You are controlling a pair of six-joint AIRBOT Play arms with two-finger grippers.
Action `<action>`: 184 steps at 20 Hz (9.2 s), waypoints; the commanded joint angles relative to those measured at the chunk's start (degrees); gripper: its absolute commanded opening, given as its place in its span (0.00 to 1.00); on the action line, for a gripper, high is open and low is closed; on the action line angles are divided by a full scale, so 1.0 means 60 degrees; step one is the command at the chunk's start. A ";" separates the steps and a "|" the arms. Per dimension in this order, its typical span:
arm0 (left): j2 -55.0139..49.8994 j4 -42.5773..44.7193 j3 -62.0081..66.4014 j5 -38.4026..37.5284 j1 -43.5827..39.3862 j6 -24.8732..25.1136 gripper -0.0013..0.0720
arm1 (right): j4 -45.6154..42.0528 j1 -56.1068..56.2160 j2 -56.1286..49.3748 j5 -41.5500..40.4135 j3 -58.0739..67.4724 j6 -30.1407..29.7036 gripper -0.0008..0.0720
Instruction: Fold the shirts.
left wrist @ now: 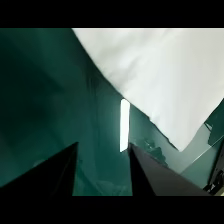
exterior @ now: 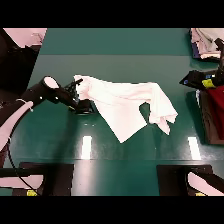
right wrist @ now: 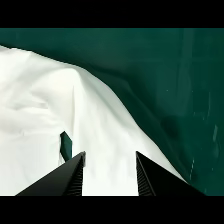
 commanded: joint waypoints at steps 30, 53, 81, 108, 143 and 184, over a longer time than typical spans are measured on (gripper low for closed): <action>0.0852 0.0022 0.0240 0.4069 -0.1778 -0.0667 0.05 | -0.0015 0.0685 0.2390 0.1457 -0.4233 -0.0011 0.79; 0.0933 0.0022 0.0262 0.3541 -0.1778 -0.0597 0.05 | 0.3665 0.1614 0.1344 -0.3002 -0.5938 -0.0772 0.77; 0.5348 0.1093 0.9311 -0.0627 0.0441 -0.0178 0.05 | 0.2186 -0.3599 0.4929 0.1257 0.0787 -0.0590 0.03; -0.2222 0.2106 0.6969 0.1038 0.0444 -0.0106 0.67 | 0.2182 -0.0729 -0.0521 -0.3785 -0.2867 -0.0204 0.19; 0.2080 0.0707 -0.2867 0.1814 0.2441 0.2346 0.70 | 0.2273 -0.2306 0.1996 -0.1169 -0.2674 -0.1271 0.46; 0.3209 0.0714 0.3140 -0.0379 0.2408 0.0812 0.05 | 0.3053 -0.4499 0.2288 -0.0259 -0.3366 -0.2656 0.04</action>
